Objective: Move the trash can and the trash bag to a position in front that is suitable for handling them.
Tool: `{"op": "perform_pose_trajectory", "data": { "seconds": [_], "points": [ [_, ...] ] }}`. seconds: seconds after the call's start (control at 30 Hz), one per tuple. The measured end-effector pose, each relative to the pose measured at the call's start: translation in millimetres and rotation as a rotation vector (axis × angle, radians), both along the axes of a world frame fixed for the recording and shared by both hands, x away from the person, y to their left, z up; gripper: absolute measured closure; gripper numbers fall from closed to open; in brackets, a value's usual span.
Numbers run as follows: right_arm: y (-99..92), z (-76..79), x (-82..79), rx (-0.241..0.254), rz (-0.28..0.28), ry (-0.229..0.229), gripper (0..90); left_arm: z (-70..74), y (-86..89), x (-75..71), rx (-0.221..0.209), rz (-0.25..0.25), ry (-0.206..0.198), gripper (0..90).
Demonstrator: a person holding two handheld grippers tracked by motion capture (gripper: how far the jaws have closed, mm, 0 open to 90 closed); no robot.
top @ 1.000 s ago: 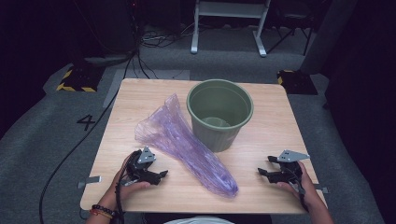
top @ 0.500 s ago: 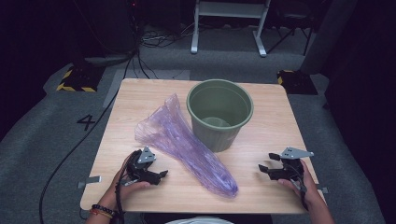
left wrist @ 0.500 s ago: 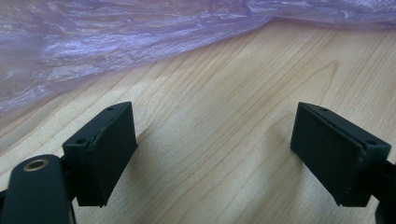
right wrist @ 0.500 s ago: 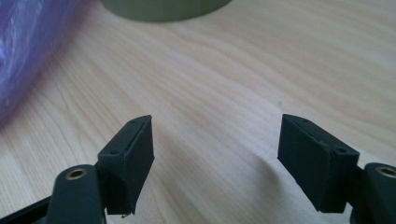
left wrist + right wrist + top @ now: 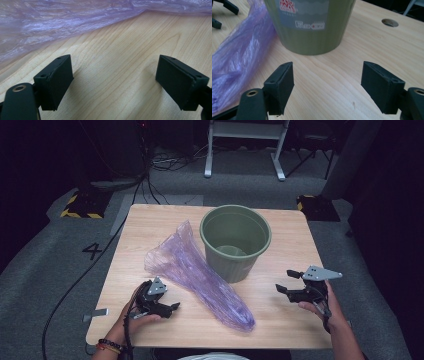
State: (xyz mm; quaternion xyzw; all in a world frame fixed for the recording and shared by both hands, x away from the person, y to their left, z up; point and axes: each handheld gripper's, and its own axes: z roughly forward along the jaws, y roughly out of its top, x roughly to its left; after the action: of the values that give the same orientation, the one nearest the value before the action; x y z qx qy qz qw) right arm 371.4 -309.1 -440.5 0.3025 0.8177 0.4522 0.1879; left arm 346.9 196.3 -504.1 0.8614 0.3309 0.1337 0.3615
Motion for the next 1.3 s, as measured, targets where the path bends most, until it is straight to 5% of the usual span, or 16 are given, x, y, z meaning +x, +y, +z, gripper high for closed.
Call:
{"op": "perform_pose_trajectory", "data": {
  "seconds": [0.8,1.3],
  "points": [
    [24.6,38.0,13.0,0.006,0.041,-0.084,26.9,0.0,-0.1,0.3,0.0,-0.003,-0.001,14.0],
    [31.0,52.7,18.8,0.026,0.064,-0.099,26.9,0.0,-0.1,0.3,0.0,-0.003,-0.001,14.0]
  ]
}}
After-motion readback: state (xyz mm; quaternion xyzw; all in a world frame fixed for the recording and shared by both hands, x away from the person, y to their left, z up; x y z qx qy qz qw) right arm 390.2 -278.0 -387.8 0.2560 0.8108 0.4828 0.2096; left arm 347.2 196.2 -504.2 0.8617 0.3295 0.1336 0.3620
